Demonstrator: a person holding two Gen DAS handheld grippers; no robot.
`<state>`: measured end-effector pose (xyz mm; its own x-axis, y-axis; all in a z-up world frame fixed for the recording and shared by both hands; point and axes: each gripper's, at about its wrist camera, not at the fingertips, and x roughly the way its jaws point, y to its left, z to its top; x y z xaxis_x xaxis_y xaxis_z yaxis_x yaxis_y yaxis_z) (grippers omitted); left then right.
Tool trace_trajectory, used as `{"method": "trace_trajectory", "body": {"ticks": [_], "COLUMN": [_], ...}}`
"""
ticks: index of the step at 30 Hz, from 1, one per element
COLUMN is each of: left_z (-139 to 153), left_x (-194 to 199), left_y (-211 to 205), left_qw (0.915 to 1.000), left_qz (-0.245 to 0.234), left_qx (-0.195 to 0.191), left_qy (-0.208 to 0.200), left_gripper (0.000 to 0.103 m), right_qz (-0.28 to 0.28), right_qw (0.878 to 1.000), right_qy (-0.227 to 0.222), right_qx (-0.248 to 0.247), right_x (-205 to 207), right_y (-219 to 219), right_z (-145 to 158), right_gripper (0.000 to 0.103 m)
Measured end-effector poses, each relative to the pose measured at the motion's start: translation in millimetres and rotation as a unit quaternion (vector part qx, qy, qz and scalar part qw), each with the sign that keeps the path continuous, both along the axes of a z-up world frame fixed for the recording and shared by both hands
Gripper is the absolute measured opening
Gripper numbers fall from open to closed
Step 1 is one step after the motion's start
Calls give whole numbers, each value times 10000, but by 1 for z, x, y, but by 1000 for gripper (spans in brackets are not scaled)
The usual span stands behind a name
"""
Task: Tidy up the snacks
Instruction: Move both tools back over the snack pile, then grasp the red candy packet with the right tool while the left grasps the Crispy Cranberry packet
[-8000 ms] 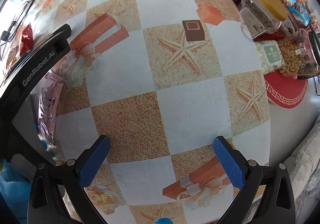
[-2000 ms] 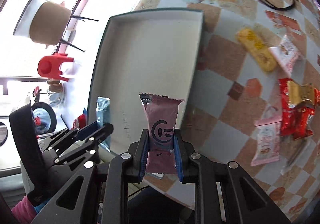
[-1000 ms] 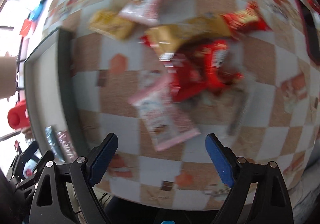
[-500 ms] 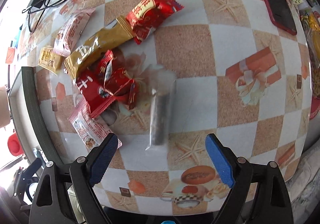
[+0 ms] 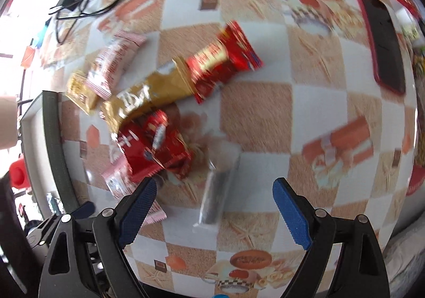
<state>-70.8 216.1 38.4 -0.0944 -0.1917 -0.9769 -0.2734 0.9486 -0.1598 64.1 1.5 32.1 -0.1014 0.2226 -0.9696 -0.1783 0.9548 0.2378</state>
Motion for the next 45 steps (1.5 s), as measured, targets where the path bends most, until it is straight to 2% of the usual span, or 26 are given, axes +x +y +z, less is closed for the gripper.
{"method": "trace_trajectory", "body": {"ticks": [8, 12, 14, 16, 19, 21, 22, 23, 25, 29, 33, 38, 40, 42, 43, 45], "left_z": [-11, -12, -11, -9, -7, -5, -3, -1, 5, 11, 5, -12, -16, -16, -14, -12], "left_x": [8, 11, 18, 20, 20, 20, 20, 19, 15, -3, -18, -17, -15, -8, -4, 6], "left_y": [-9, -18, -27, -27, -19, -13, -11, -7, 2, 22, 35, 27, 24, 13, 10, 2], "left_qw": [9998, 9993, 9992, 9990, 9989, 9992, 9992, 9991, 9984, 9949, 9861, 9802, 9815, 9841, 9858, 9884], "left_qz": [150, 60, 37, -2, -19, 34, 79, 129, 278, 943, 1611, 1872, 1820, 1699, 1611, 1454], "left_qx": [134, 354, 394, 441, 467, 409, 400, 403, 486, 314, -53, -322, -211, -101, -34, 108], "left_qy": [78, 45, 31, -4, -38, -13, -11, -30, -14, 152, 402, 566, 557, 499, 475, 428], "left_gripper": [82, 83, 83, 83, 83, 83, 83, 83, 83, 83, 83, 84, 86, 87, 88, 89], "right_qz": [267, 514, 650, 701, 859, 995, 1045, 1040, 892, 642, 416, 18, -341, -669, -779, -732], "right_qw": [9996, 9986, 9978, 9975, 9960, 9941, 9930, 9929, 9951, 9971, 9981, 9993, 9992, 9976, 9968, 9972], "right_qy": [-67, -77, -52, 5, -148, -312, -381, -399, -336, -299, -259, -62, 81, 160, 116, 15], "right_qx": [1, -71, -103, -115, -193, -314, -389, -415, -279, -288, -386, -375, -209, -102, -103, -135], "right_x": [26, 31, 31, 32, 32, 28, 26, 28, 30, 36, 39, 30, 26, 24, 23, 23], "right_y": [13, 39, 49, 64, 74, 83, 85, 84, 75, 46, 21, -20, -41, -59, -66, -70], "right_z": [-2, -12, -19, -26, -25, -27, -26, -25, -24, -23, -22, -24, -24, -24, -22, -19], "right_gripper": [90, 89, 69, 64, 63, 52, 40, 34, 33, 33, 34, 34, 34, 62, 85, 86]}}
